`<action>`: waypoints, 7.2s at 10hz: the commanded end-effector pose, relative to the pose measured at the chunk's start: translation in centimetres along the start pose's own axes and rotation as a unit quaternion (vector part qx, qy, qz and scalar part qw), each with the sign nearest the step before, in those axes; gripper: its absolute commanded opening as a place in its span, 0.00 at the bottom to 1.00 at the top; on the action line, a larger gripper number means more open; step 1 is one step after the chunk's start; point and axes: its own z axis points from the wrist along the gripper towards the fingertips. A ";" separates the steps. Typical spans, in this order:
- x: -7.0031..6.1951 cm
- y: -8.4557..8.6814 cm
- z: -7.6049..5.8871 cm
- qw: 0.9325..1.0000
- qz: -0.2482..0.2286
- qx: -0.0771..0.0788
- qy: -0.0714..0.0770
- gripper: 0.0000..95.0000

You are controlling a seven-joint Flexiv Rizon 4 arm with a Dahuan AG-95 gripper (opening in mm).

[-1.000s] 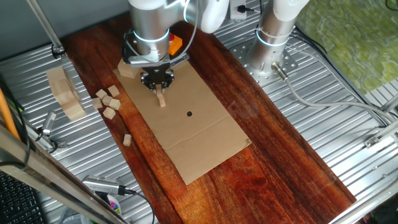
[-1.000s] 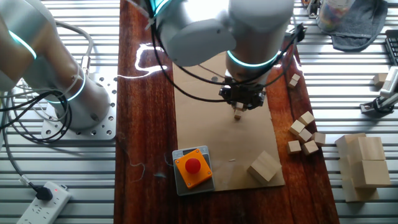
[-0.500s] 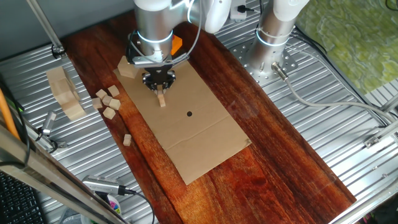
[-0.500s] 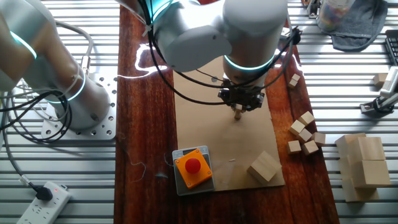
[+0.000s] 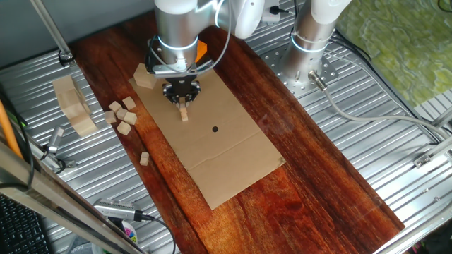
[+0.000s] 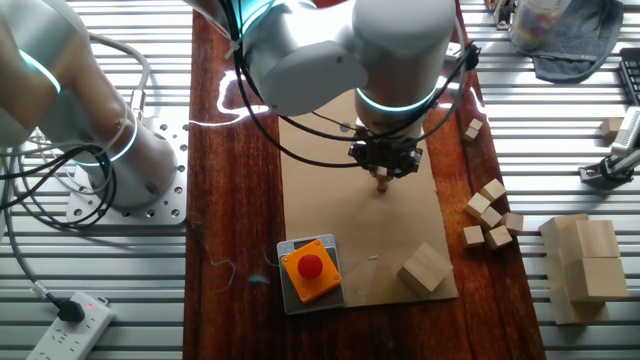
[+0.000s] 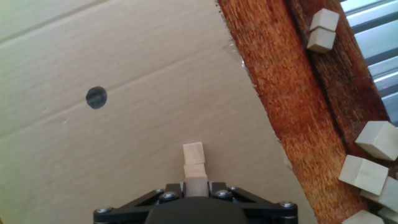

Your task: Stack the blocks into a pyramid shape

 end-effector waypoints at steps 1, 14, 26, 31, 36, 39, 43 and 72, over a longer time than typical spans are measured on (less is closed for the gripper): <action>0.0 0.0 0.1 1.000 0.000 0.003 -0.001 0.00; 0.1 0.0 0.3 1.000 -0.021 0.011 -0.003 0.20; -1.0 0.4 -2.0 1.000 0.005 -0.007 0.003 0.60; -6.8 -5.5 -3.4 0.999 0.031 -0.014 0.021 0.60; -13.0 -11.6 0.3 0.997 0.076 0.008 0.012 0.60; -13.7 -11.5 2.2 0.995 0.099 0.026 -0.007 0.60; -13.5 -11.6 3.1 0.989 0.124 0.069 -0.044 0.60; -14.8 -13.5 3.2 0.997 0.032 -0.027 0.057 0.60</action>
